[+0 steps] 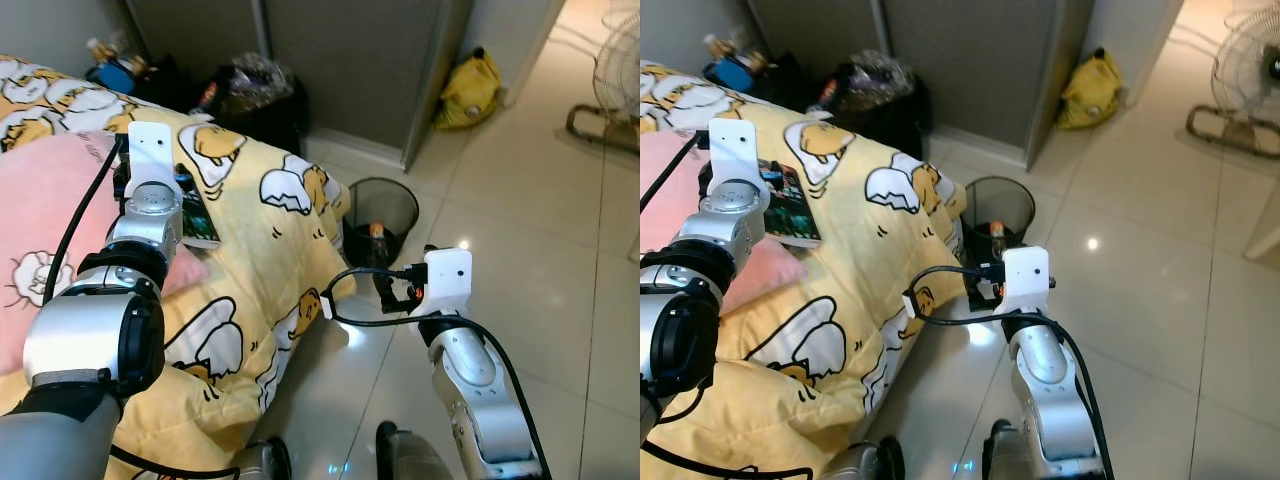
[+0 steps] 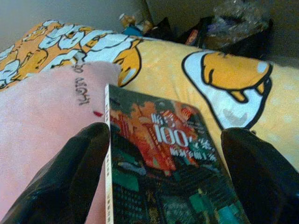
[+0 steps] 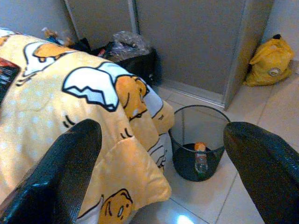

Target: Clean up the room

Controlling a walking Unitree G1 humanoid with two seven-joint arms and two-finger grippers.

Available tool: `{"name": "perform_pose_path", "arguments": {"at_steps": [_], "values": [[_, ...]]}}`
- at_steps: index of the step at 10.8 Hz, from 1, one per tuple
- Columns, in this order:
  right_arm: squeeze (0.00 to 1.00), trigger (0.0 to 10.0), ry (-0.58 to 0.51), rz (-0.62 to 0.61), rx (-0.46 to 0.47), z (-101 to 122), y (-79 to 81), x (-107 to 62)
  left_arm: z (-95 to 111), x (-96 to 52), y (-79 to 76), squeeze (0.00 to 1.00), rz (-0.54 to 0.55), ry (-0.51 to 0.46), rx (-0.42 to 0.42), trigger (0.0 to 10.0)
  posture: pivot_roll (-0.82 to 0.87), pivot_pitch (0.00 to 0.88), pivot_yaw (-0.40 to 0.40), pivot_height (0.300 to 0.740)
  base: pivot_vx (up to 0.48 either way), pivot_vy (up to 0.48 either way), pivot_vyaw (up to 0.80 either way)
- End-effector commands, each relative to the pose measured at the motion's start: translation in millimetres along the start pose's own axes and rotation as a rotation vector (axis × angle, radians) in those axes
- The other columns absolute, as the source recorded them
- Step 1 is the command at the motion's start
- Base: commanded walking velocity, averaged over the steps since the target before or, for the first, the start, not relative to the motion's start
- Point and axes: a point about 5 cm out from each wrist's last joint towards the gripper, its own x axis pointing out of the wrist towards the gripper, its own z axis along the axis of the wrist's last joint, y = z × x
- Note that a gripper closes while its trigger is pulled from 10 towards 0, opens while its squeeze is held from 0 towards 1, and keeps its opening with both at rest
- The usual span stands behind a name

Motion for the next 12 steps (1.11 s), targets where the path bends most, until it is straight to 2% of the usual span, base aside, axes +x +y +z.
{"name": "perform_pose_path", "arguments": {"at_steps": [1,2,4,5,8,9,10,12], "values": [[0.00,10.0,0.008,0.041,0.007,2.0,6.7,-3.2,-12.8,1.8,15.5,0.00,0.061,0.052,0.005,10.0,-0.27,0.249,0.097,0.740,0.000,0.000,0.00],[0.00,10.0,0.021,0.088,-0.002,1.9,11.0,-4.0,-13.5,2.1,18.3,0.00,0.072,0.051,0.009,10.0,-0.27,0.251,0.093,0.740,0.000,0.000,0.00],[0.00,10.0,0.098,0.287,-0.036,-3.3,30.0,-8.7,-20.0,1.9,21.4,0.00,0.086,0.072,0.018,10.0,-0.26,0.251,0.091,0.740,0.000,0.000,0.00],[0.00,10.0,0.104,0.293,-0.037,-3.2,30.3,-8.9,-22.0,1.6,20.8,0.00,0.081,0.086,0.015,10.0,-0.26,0.251,0.092,0.740,0.000,0.000,0.00],[0.00,10.0,0.130,0.340,-0.040,-2.3,33.5,-12.2,-42.5,-1.4,17.3,0.00,0.046,0.206,-0.002,10.0,-0.26,0.254,0.096,0.740,0.000,0.000,0.00],[0.00,10.0,0.134,0.341,-0.037,-2.6,34.1,-12.6,-49.1,-2.3,19.7,0.00,0.053,0.239,-0.012,8.5,-0.26,0.256,0.098,0.740,0.000,0.000,0.00],[0.00,10.0,0.136,0.349,-0.036,-2.5,35.1,-12.6,-51.3,-2.5,21.4,0.00,0.064,0.249,-0.041,0.4,-0.26,0.256,0.099,0.740,0.000,0.000,0.00],[0.00,10.0,0.151,0.371,-0.027,-3.8,36.2,-13.7,-51.4,-2.0,23.8,0.00,0.070,0.248,-0.074,0.0,-0.26,0.256,0.101,0.740,0.000,0.000,0.00]]}}
